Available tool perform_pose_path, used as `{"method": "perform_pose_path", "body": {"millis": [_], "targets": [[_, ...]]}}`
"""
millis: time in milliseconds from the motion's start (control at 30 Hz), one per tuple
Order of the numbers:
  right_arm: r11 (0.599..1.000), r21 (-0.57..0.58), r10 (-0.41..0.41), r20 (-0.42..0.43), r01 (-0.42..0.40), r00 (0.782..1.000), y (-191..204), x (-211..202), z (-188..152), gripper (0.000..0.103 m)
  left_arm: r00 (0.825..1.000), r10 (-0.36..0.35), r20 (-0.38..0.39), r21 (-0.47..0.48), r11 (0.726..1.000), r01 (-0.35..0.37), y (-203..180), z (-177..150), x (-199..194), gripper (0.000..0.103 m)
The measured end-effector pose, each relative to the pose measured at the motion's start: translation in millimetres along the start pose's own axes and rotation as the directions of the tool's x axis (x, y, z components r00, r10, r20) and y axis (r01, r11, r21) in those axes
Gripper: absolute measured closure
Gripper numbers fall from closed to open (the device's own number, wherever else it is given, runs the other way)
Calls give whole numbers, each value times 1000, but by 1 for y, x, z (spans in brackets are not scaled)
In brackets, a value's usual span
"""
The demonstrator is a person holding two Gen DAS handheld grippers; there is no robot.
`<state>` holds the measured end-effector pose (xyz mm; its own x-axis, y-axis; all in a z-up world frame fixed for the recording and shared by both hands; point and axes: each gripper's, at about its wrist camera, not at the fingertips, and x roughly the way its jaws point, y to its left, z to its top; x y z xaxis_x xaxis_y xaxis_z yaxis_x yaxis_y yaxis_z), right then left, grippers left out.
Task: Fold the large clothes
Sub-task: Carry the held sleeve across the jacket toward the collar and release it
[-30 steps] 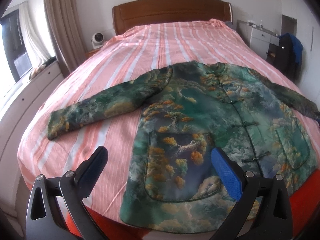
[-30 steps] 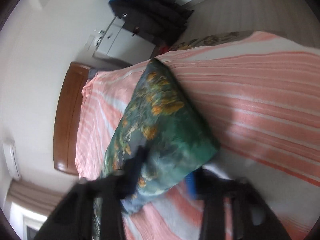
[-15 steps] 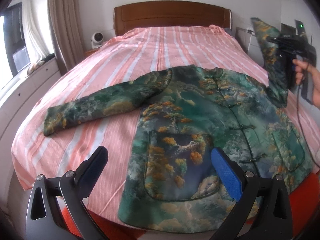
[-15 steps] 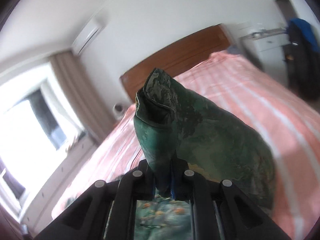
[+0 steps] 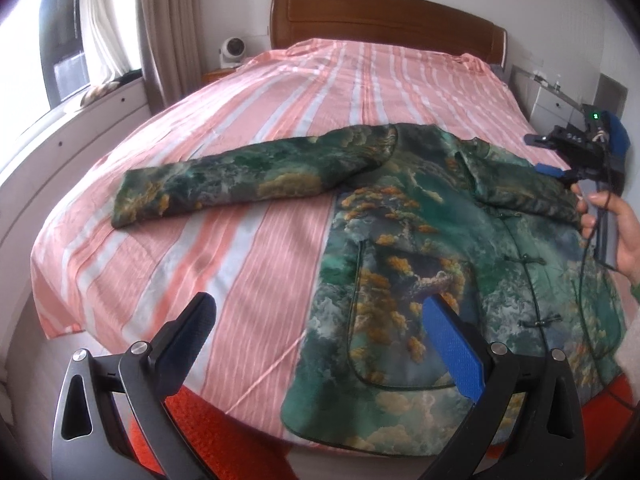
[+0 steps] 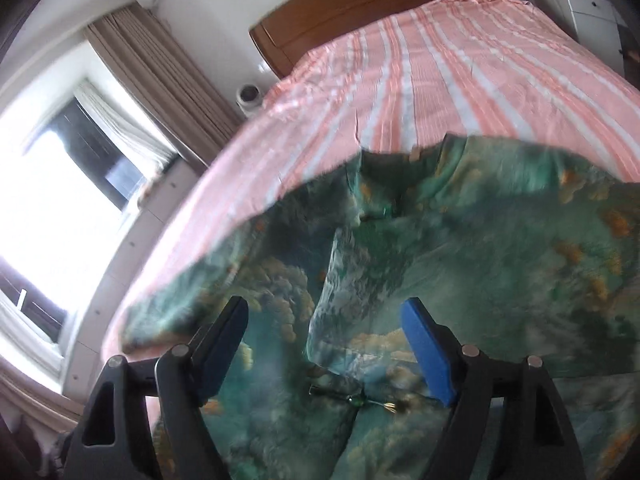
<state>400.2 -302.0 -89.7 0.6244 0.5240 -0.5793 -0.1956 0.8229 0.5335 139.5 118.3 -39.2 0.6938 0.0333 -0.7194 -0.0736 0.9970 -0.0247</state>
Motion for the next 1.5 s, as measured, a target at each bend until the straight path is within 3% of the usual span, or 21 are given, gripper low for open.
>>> {"method": "perform_pose_path", "body": {"millis": [133,167,200,267,300,400,433,567,633,700,767,967,1067,1233,1333,1500], "targets": [[997,59,-44,28,42,999,-36,-21,29,13,1000,-25,-12,6,1000,26,-12,0,5,0],[994,86,-67,-12,68,998,-53,-12,33,12,999,-30,-15,12,999,30,-16,0,5,0],[986,128,-91,-117,106,989,-76,13,30,12,999,-34,-18,25,999,35,-22,0,4,0],[974,124,-152,-251,188,956,-98,48,17,13,999,-34,-17,54,998,34,-31,-1,0,0],[972,78,-195,-256,222,947,-100,59,11,13,999,-30,-17,70,997,31,-35,-2,-3,0],[952,-56,-305,-171,299,937,-72,60,8,11,1000,-19,-13,115,993,20,-44,-6,-7,0],[951,-61,-308,-148,302,940,-66,57,9,11,1000,-15,-15,124,992,17,-45,-6,-7,0],[966,-66,-250,-19,248,968,-24,10,-8,11,1000,8,-16,109,994,-7,-49,-5,-1,0],[967,-100,-232,51,237,971,0,-26,-31,11,997,78,11,99,992,-79,-51,-6,1,0],[961,-163,-214,74,224,974,18,-53,-61,8,991,129,46,110,985,-133,-54,-10,3,0],[944,-231,-224,76,236,972,35,-78,-94,4,990,130,53,134,982,-136,-58,-13,5,0],[857,-362,-335,150,367,930,47,-133,-183,4,997,64,39,133,989,-68,-76,-10,3,0],[852,-334,-352,202,402,914,51,-163,-212,4,999,19,38,138,990,-24,-84,-7,-2,0],[827,-320,-391,261,461,883,64,-192,-228,4,1000,-10,18,168,986,7,-93,-7,-2,0],[811,-338,-398,279,477,874,72,-197,-233,3,998,-62,-8,163,985,62,-93,-10,-3,0],[806,-368,-386,267,464,883,80,-186,-241,3,994,-98,-49,188,976,106,-94,-19,-3,0]]}}
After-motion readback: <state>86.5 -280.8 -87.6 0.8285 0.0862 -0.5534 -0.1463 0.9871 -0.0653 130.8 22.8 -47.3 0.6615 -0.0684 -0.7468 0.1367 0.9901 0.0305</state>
